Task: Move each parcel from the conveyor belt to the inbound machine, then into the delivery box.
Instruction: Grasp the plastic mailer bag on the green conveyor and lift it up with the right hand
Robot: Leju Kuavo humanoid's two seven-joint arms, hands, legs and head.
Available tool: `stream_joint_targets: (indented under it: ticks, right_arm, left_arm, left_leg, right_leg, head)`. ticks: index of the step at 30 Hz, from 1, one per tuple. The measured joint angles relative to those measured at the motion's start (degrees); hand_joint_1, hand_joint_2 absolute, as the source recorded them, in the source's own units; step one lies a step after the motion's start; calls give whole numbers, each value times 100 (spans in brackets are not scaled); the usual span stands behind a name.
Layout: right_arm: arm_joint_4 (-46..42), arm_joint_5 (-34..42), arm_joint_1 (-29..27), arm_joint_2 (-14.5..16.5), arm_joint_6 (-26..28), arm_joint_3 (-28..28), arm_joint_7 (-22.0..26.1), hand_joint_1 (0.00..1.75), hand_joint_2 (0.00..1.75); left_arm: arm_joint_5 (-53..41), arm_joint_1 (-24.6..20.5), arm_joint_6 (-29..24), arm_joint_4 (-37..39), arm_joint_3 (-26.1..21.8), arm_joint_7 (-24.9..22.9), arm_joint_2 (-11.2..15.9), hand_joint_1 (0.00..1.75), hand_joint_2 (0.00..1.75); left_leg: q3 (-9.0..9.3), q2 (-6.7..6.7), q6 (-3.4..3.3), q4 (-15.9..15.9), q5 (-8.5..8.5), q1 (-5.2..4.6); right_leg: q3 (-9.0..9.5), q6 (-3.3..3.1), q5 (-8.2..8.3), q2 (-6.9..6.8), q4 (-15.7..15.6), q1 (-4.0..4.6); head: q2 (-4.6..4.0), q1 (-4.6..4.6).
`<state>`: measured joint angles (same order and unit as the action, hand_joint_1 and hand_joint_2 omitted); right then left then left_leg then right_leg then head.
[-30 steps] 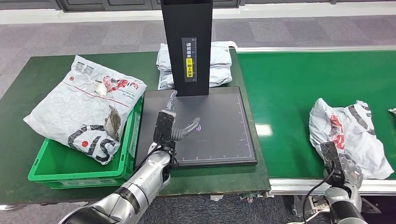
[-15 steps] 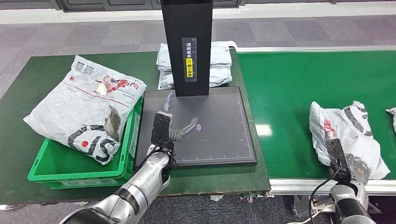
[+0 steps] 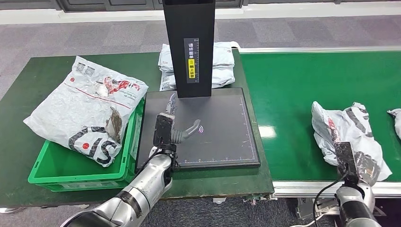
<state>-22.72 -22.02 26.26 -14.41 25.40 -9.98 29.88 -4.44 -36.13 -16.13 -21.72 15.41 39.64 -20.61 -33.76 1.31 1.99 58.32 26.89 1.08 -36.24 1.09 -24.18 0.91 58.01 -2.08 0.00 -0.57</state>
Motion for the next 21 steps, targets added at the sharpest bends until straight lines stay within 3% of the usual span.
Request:
stream_joint_targets:
  ticks: [3, 7, 11, 15, 21]
  right_arm:
    - [-139, 77, 200, 193, -317, -35, 267, 175, 175]
    - [-313, -26, 866, 771, -808, 207, 299, 175, 175]
    - [-444, -117, 1490, 1446, -1102, 835, 198, 175, 175]
    - [-703, -79, 1748, 2014, -1335, 1564, -45, 175, 175]
    - [-1045, 424, 1923, 2340, -1462, 2582, -269, 175, 175]
  left_arm:
    - [137, -22, -42, 10, 0, 9, -8, 0, 175]
    - [203, -145, -224, 32, 0, 48, -23, 0, 175]
    - [254, -268, -311, 45, -2, 60, 30, 0, 175]
    - [260, -355, -319, 42, -20, 63, 113, 0, 175]
    - [242, -404, -415, -24, -62, 66, 214, 0, 175]
  left_leg:
    - [-39, -14, 0, -3, 1, 0]
    - [-13, -32, 10, -4, -12, 3]
    - [5, -28, 25, -9, -38, 11]
    - [0, -6, 30, -13, -45, 18]
    - [-6, -4, 29, -12, -45, 13]
  right_leg:
    - [-3, 0, 2, 10, 2, -1]
    - [-22, -5, 16, 29, 5, 1]
    - [-35, -17, 34, 32, 11, 10]
    - [-36, -21, 30, 15, 14, 17]
    - [-35, -21, 29, 12, 11, 12]
  head:
    - [0, 1]
    - [0, 1]
    - [0, -1]
    - [0, 0]
    - [0, 1]
